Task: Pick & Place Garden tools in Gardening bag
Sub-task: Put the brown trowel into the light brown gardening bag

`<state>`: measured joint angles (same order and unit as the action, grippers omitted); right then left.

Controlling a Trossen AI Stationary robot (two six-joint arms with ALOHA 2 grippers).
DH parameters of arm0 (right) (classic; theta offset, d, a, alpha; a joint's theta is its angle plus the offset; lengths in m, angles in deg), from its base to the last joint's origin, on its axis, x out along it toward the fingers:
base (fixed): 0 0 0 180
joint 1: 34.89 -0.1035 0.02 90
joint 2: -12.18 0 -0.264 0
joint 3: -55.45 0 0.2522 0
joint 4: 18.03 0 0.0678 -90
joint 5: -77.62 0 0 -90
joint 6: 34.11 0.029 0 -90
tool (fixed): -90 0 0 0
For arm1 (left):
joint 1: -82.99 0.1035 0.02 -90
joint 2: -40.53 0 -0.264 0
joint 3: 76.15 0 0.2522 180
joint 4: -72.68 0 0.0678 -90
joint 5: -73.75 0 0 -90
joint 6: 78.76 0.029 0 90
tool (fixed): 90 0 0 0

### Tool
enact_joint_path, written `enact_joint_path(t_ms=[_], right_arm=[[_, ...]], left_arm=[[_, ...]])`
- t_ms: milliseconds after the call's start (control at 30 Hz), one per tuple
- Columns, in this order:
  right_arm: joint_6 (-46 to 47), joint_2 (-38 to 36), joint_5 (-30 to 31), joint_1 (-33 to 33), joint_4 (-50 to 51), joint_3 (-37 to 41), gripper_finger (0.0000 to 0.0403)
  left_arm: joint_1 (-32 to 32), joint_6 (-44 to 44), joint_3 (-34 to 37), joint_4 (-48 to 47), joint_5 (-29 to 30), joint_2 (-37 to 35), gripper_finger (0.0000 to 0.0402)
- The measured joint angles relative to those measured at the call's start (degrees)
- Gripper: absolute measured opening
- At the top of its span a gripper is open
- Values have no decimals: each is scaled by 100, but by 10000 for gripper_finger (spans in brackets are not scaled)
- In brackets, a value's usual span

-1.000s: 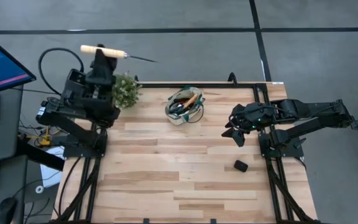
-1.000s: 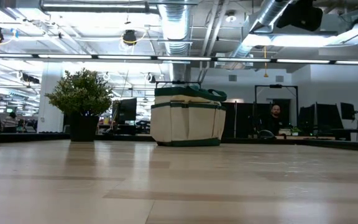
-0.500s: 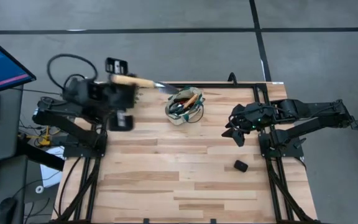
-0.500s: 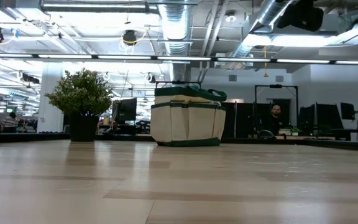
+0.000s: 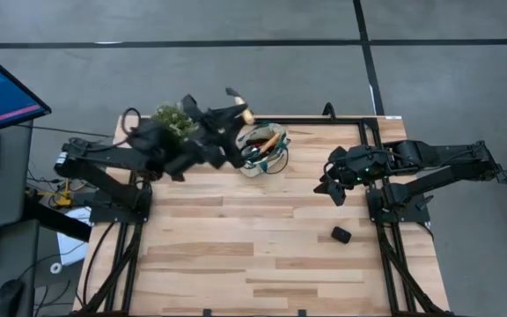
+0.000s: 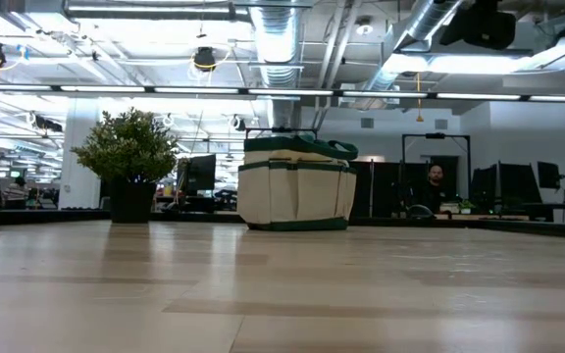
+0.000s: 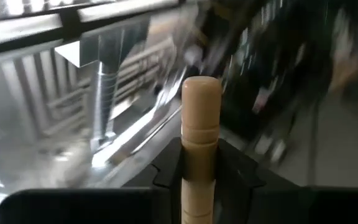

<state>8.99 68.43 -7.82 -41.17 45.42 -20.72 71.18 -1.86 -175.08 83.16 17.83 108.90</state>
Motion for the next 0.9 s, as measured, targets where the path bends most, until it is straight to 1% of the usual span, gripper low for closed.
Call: enact_joint_path(t_ms=[100,167,300,400,533,600,667,800,867,900], right_arm=[[49,0,1,0,0,1,256],[50,0,1,0,0,1,256],[51,41,28,15,-2,0,256],[51,61,41,61,-2,2,256],[59,142,25,174,14,4,256],[67,192,21,232,-11,-6,256],[69,237,13,282,49,1,256],[67,315,-3,373,87,-8,256],[67,327,-17,393,151,7,256],[67,348,-15,393,118,0,256]], left_arm=[[125,1368,0,17,520,201,67],[241,2287,0,20,694,335,67],[524,4043,0,38,677,582,67],[717,5127,0,254,442,740,67],[950,6248,0,886,-398,894,67],[992,6505,0,1101,-927,901,67],[993,6565,0,1237,-1590,899,67],[939,6566,0,1505,-3278,875,68],[845,6442,-41,1542,-3880,839,70],[778,6334,-85,1536,-4030,801,71]])
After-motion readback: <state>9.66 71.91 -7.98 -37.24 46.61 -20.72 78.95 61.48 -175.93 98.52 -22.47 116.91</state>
